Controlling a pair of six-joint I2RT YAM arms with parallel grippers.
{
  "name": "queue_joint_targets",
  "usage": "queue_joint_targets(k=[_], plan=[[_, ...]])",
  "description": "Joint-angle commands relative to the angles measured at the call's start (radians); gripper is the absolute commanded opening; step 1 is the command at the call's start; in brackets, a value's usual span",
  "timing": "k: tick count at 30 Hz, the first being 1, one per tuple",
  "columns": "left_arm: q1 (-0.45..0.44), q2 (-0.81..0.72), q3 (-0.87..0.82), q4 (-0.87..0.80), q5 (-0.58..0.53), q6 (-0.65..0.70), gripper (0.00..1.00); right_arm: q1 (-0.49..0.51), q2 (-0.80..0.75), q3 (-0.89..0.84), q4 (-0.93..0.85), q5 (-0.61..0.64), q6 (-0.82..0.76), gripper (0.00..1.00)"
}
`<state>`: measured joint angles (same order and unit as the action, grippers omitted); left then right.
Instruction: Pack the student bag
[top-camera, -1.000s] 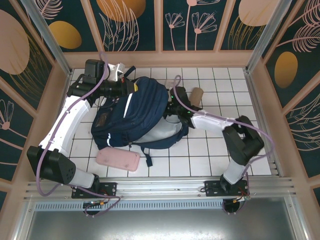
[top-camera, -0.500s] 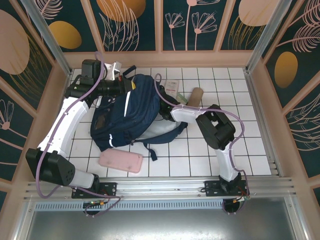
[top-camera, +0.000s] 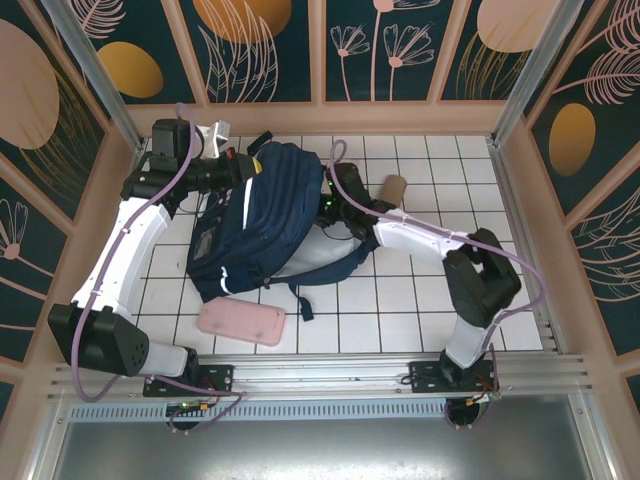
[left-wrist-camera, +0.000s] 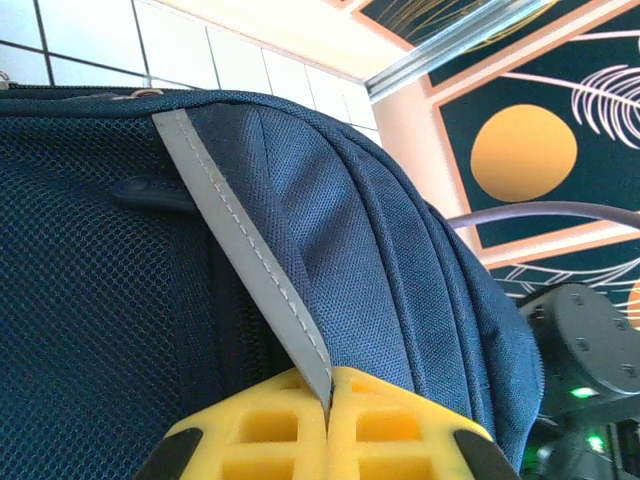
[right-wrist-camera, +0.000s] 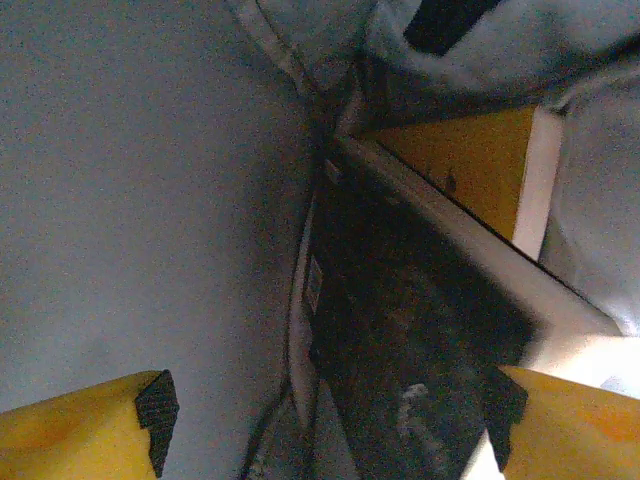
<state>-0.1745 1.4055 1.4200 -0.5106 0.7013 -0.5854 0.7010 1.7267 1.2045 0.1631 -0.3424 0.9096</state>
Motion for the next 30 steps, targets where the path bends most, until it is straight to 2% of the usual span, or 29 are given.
queue_joint_targets(k=[1, 6, 10, 12, 15, 18, 23, 30], plan=[[0.028, -0.08, -0.014, 0.187, -0.013, -0.039, 0.0, -0.022, -0.093, -0.039, 0.001, 0.033, -0.094, 0.79], [0.071, -0.118, -0.139, 0.314, -0.04, -0.129, 0.0, -0.027, -0.23, -0.104, -0.075, 0.143, -0.21, 0.74], [0.097, -0.134, -0.234, 0.438, -0.08, -0.205, 0.0, -0.075, -0.287, -0.088, -0.262, 0.294, -0.238, 0.74], [0.11, -0.143, -0.262, 0.465, -0.137, -0.22, 0.0, -0.102, -0.301, -0.083, -0.335, 0.39, -0.248, 0.77], [0.115, -0.147, -0.305, 0.514, -0.186, -0.242, 0.0, -0.148, -0.291, -0.062, -0.432, 0.498, -0.235, 0.87], [0.115, -0.136, -0.369, 0.615, -0.154, -0.293, 0.0, -0.202, -0.235, -0.012, -0.523, 0.571, -0.244, 0.95], [0.115, -0.154, -0.468, 0.669, -0.167, -0.297, 0.0, -0.265, -0.082, 0.106, -0.642, 0.672, -0.246, 0.99], [0.113, -0.27, -0.573, 0.686, -0.22, -0.266, 0.0, -0.323, 0.161, 0.293, -0.714, 0.647, -0.245, 0.99]])
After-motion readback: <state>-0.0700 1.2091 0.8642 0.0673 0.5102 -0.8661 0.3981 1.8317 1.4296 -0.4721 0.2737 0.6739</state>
